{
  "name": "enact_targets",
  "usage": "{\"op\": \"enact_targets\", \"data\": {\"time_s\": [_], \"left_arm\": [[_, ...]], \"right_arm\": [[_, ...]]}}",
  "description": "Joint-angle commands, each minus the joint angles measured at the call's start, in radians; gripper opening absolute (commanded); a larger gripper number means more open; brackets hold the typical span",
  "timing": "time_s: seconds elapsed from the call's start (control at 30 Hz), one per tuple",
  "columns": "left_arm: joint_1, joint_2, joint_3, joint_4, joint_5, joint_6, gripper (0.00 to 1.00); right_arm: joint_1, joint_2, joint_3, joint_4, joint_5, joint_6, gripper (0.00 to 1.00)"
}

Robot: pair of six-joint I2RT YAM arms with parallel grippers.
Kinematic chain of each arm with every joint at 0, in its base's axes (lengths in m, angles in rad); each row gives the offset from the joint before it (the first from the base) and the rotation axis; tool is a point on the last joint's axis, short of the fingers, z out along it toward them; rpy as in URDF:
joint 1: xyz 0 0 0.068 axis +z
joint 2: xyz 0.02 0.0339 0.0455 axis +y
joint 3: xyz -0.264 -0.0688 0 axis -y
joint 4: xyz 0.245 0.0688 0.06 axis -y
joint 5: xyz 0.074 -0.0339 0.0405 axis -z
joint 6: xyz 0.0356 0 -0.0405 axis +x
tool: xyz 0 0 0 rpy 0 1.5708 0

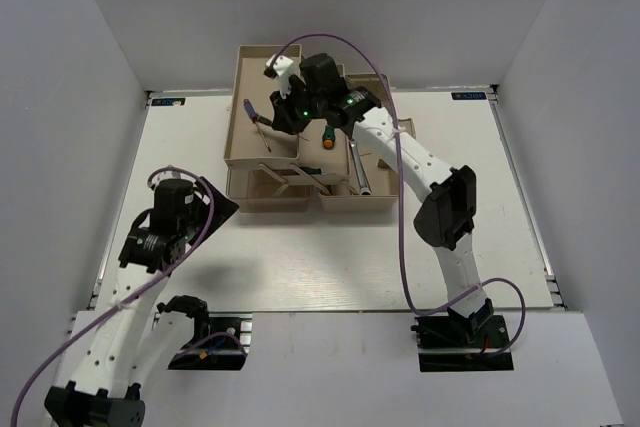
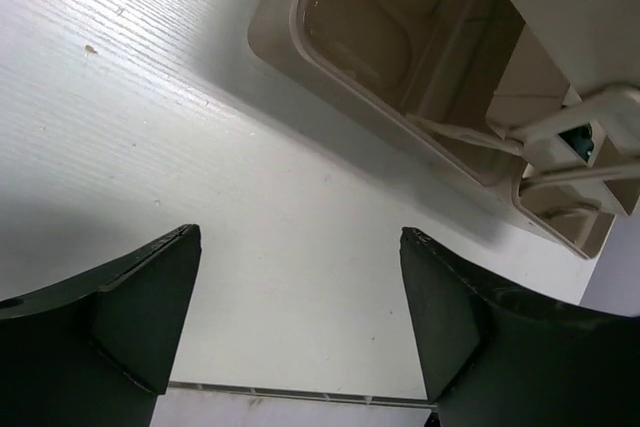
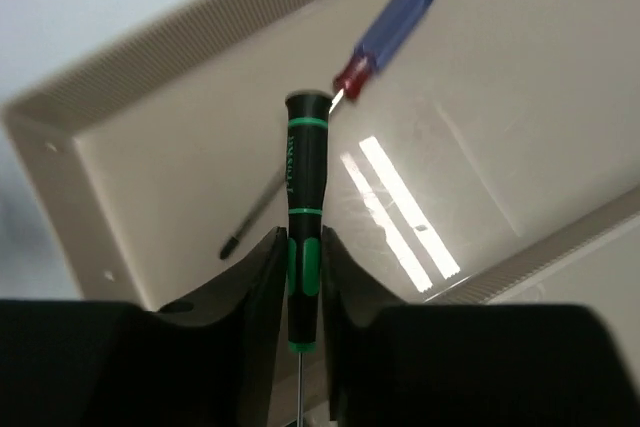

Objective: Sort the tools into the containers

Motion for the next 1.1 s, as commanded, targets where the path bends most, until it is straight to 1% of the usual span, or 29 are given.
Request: {"op": "enact_targets", "data": {"time_s": [0.0,0.03,0.07,0.13,0.23,0.27,0.3,0.33,0.37,0.4,0.43,0.47,0.5,0.53,0.57,0.6,0.63,0.67,0.7,0.73,0.77,0.83,0.87,0.9,0.97,1.0,1.07], "left_arm": [[0.006,-0.066,-0.012,-0.082,-0.016,0.024,0.91],[0.006,-0.090,-0.022,-0.093,-0.016,0.013,0.91],[0.006,-0.103,-0.036,-0.105,-0.016,0.013,0.92],[0.006,-0.121,-0.048,-0.114,-0.016,-0.010,0.92],[0.006,-0.130,-0.049,-0.123,-0.016,-0.010,0.92],[0.006,-0.130,-0.049,-0.123,-0.016,-0.019,0.92],[0.006,-0.130,-0.049,-0.123,-0.016,-0.019,0.92],[0.006,-0.130,-0.049,-0.123,-0.016,-0.019,0.92],[0.006,-0.121,-0.049,-0.123,-0.025,-0.019,0.92],[0.006,-0.121,-0.049,-0.123,-0.025,-0.019,0.92],[0.006,-0.121,-0.049,-0.123,-0.025,-0.019,0.92],[0.006,-0.121,-0.049,-0.134,-0.025,-0.019,0.90],[0.006,-0.121,-0.049,-0.134,-0.034,-0.019,0.88],[0.006,-0.121,-0.059,-0.134,-0.034,-0.019,0.84],[0.006,-0.121,-0.059,-0.134,-0.034,-0.019,0.79],[0.006,-0.121,-0.070,-0.134,-0.034,-0.019,0.64],[0.006,-0.121,-0.079,-0.124,-0.034,-0.019,0.56],[0.006,-0.121,-0.079,-0.123,-0.025,-0.019,0.50],[0.006,-0.121,-0.079,-0.123,-0.025,-0.019,0.45],[0.006,-0.121,-0.088,-0.111,-0.025,-0.019,0.45],[0.006,-0.111,-0.088,-0.111,-0.025,-0.019,0.45],[0.006,-0.111,-0.088,-0.111,-0.025,-0.019,0.57],[0.006,-0.111,-0.088,-0.111,-0.025,-0.019,0.62],[0.006,-0.111,-0.079,-0.120,-0.025,-0.019,0.68],[0.006,-0.111,-0.079,-0.131,-0.034,-0.030,0.72],[0.006,-0.120,-0.079,-0.142,-0.046,-0.030,0.73],[0.006,-0.130,-0.079,-0.153,-0.047,-0.040,0.75]], "right_arm": [[-0.005,-0.045,-0.016,0.086,0.020,-0.010,0.28],[-0.011,-0.048,-0.019,0.088,-0.003,-0.007,0.34],[-0.013,-0.053,-0.035,0.089,-0.018,-0.007,0.52],[-0.019,-0.079,-0.067,0.095,-0.070,-0.012,0.63],[-0.031,-0.167,-0.186,0.169,-0.127,-0.015,0.68],[-0.033,-0.213,-0.212,0.224,-0.155,-0.007,0.68],[-0.038,-0.238,-0.302,0.246,-0.172,-0.004,0.68],[-0.039,-0.319,-0.337,0.323,-0.254,-0.001,0.66],[-0.048,-0.345,-0.370,0.351,-0.292,0.003,0.63],[-0.047,-0.371,-0.488,0.387,-0.395,0.003,0.55],[-0.056,-0.455,-0.533,0.439,-0.513,-0.035,0.48],[-0.058,-0.485,-0.623,0.457,-0.608,-0.093,0.39],[-0.053,-0.509,-0.706,0.468,-0.654,-0.136,0.29],[-0.041,-0.575,-0.738,0.429,-0.700,-0.194,0.07],[-0.030,-0.589,-0.801,0.395,-0.728,-0.321,0.00],[-0.019,-0.620,-0.835,0.360,-0.744,-0.398,0.00],[0.017,-0.637,-0.914,0.332,-0.726,-0.435,0.00],[0.034,-0.646,-0.933,0.297,-0.656,-0.570,0.00],[0.072,-0.645,-0.953,0.274,-0.580,-0.658,0.00],[0.086,-0.645,-1.010,0.286,-0.501,-0.709,0.09],[0.122,-0.625,-1.022,0.301,-0.456,-0.724,0.35],[0.163,-0.594,-1.018,0.350,-0.291,-0.731,0.53],[0.186,-0.539,-1.010,0.387,-0.255,-0.724,0.53],[0.195,-0.522,-0.997,0.402,-0.177,-0.701,0.54],[0.215,-0.465,-0.971,0.477,-0.134,-0.693,0.56],[0.220,-0.452,-0.966,0.493,-0.095,-0.688,0.56],[0.231,-0.418,-0.957,0.539,-0.061,-0.696,0.59]]}}
